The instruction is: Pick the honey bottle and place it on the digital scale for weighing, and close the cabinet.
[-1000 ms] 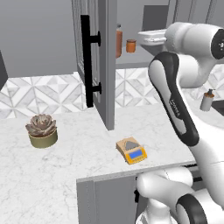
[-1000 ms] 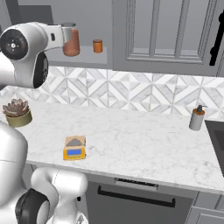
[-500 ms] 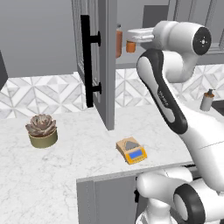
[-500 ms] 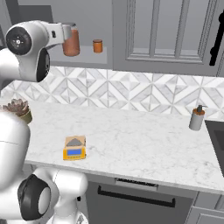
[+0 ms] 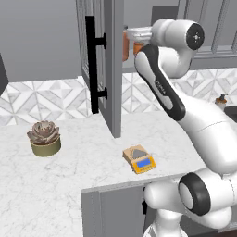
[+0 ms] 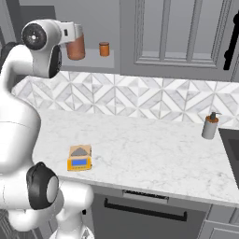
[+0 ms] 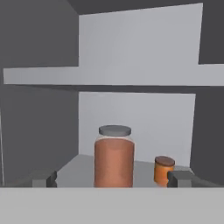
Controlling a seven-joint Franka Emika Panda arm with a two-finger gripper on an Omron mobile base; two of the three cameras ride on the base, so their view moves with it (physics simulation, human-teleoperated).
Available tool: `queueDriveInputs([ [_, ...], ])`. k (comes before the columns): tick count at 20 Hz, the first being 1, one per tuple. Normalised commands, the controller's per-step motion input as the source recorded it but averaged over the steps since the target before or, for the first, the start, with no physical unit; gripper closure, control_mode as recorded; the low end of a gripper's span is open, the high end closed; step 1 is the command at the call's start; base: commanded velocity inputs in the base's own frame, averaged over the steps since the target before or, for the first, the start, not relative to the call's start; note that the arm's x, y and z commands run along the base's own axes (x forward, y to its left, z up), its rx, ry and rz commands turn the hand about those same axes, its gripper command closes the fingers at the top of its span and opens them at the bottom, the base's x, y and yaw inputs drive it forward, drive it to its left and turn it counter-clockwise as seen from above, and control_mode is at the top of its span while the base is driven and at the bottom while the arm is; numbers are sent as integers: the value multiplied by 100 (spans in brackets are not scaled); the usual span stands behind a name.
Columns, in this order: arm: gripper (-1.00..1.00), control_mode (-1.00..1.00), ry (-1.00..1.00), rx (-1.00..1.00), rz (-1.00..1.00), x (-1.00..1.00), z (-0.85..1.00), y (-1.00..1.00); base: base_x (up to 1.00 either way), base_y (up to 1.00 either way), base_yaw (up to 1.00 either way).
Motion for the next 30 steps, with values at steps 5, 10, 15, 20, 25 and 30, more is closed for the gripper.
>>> queueDriveInputs([
  [5, -100, -100, 3, 0, 0, 50, 11, 7, 0, 0, 0],
  [10, -100, -100, 2, 0, 0, 55, 10, 7, 0, 0, 0],
  [15, -100, -100, 5, -1, 0, 47, 7, 8, 0, 0, 0],
  [20, -100, -100, 7, -4, 0, 47, 0, 22, 0, 0, 0],
  [25, -100, -100, 6, -4, 0, 48, 0, 18, 0, 0, 0],
  [30, -100, -100, 0, 0, 0, 24, -8, 0, 0, 0, 0],
])
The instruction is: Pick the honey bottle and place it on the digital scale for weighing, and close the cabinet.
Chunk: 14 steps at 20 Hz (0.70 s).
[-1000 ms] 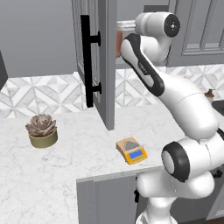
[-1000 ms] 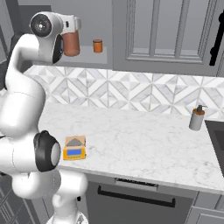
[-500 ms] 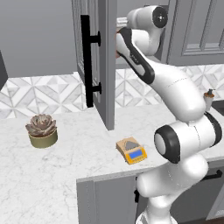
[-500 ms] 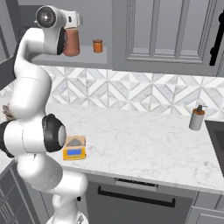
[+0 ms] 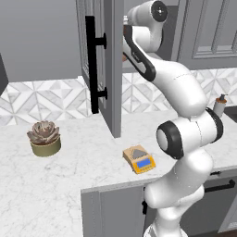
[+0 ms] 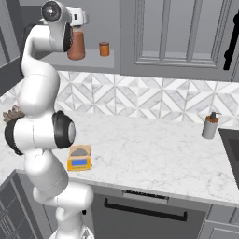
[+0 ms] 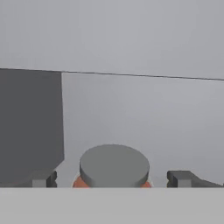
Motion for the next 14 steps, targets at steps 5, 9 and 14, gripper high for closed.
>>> queueDriveInputs([
  [5, -100, -100, 0, 0, 0, 11, -25, 0, 0, 0, 0],
  [9, -100, -100, 1, 0, 0, 37, -7, 0, 0, 0, 0],
  [14, -100, -100, 3, 0, 0, 43, -8, 0, 0, 0, 0],
])
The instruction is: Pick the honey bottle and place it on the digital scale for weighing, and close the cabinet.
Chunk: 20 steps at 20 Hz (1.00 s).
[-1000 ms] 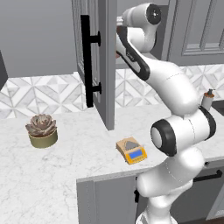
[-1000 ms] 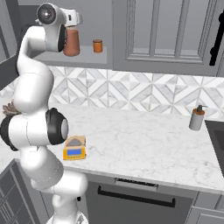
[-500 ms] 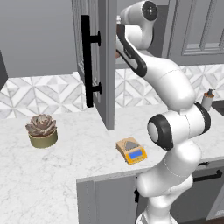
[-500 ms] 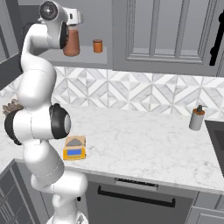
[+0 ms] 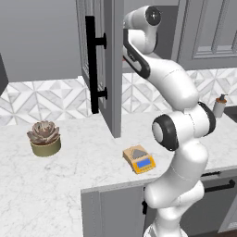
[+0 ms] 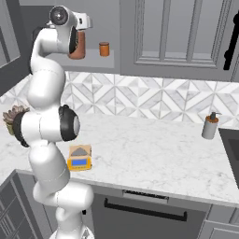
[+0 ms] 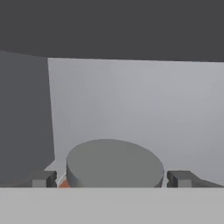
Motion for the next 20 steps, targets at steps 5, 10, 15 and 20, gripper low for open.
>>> queueDriveInputs([
  [5, -100, -100, 0, -1, 0, 23, -22, 2, 0, 0, 0],
  [10, 100, -100, 0, -1, 0, 13, 0, 3, 0, 0, 0],
  [15, 100, -100, 0, 0, 0, 2, 0, 0, 0, 0, 0],
  [20, 100, -100, -6, 0, 0, -18, 0, 0, 0, 0, 0],
])
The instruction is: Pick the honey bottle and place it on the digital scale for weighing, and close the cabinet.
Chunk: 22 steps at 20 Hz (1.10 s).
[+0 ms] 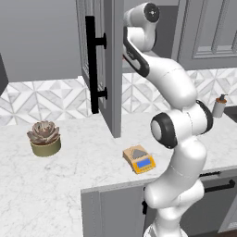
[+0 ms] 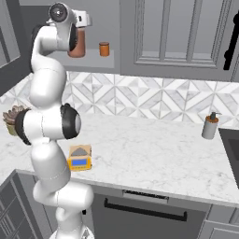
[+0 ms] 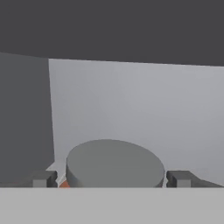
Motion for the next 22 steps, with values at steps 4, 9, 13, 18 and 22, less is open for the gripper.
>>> queueDriveInputs([
  [4, 100, -100, -13, 0, 0, -20, 0, 0, 0, 0, 0],
  [9, 100, -100, -17, 1, 0, -49, 0, 0, 0, 0, 0],
  [13, 100, -100, -2, 1, 0, -52, 0, 0, 0, 0, 0],
  [18, 100, -100, 0, 1, 0, -74, 5, -8, 0, 0, 0],
  [22, 100, -100, 0, 0, 0, -100, 15, -26, 0, 0, 0],
])
